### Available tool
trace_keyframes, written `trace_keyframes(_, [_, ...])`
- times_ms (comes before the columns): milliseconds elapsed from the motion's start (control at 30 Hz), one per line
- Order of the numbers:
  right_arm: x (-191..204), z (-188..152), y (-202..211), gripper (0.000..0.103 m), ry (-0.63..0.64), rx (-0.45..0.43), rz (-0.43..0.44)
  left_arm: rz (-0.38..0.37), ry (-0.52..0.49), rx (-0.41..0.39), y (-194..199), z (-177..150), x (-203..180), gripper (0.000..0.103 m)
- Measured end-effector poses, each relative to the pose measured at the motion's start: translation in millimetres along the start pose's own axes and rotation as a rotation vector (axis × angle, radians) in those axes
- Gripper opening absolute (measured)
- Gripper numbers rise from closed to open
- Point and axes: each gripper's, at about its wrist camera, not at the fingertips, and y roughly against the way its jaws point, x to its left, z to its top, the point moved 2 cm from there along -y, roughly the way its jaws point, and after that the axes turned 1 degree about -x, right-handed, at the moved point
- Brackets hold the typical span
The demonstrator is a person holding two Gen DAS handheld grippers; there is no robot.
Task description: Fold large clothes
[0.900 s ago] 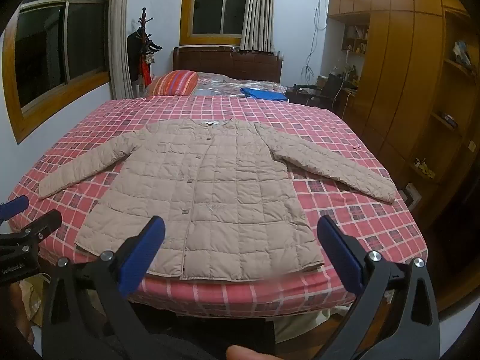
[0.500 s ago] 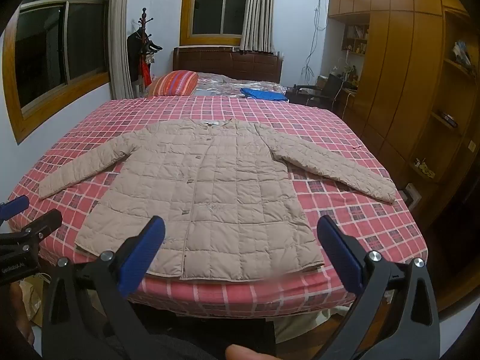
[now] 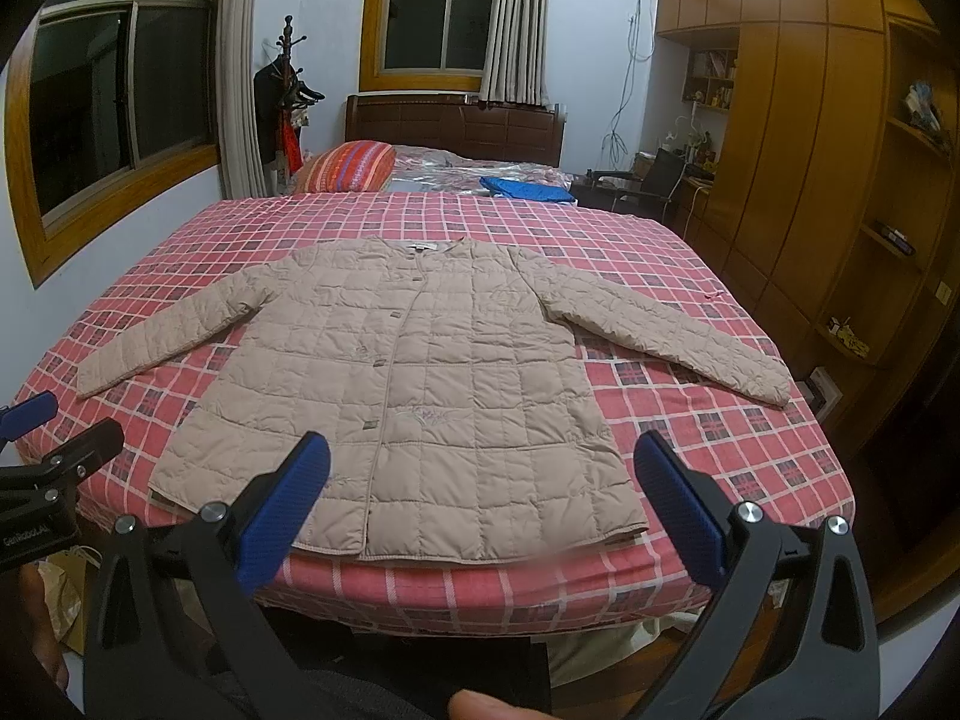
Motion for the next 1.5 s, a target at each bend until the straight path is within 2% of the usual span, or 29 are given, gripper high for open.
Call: trace_keyframes(1500, [-3.1,4.1,-1.1,0.101,0.0,-0.005,-0.003,0.001,-0.001,-0.003,-0.2,1.5,1.9,0.099])
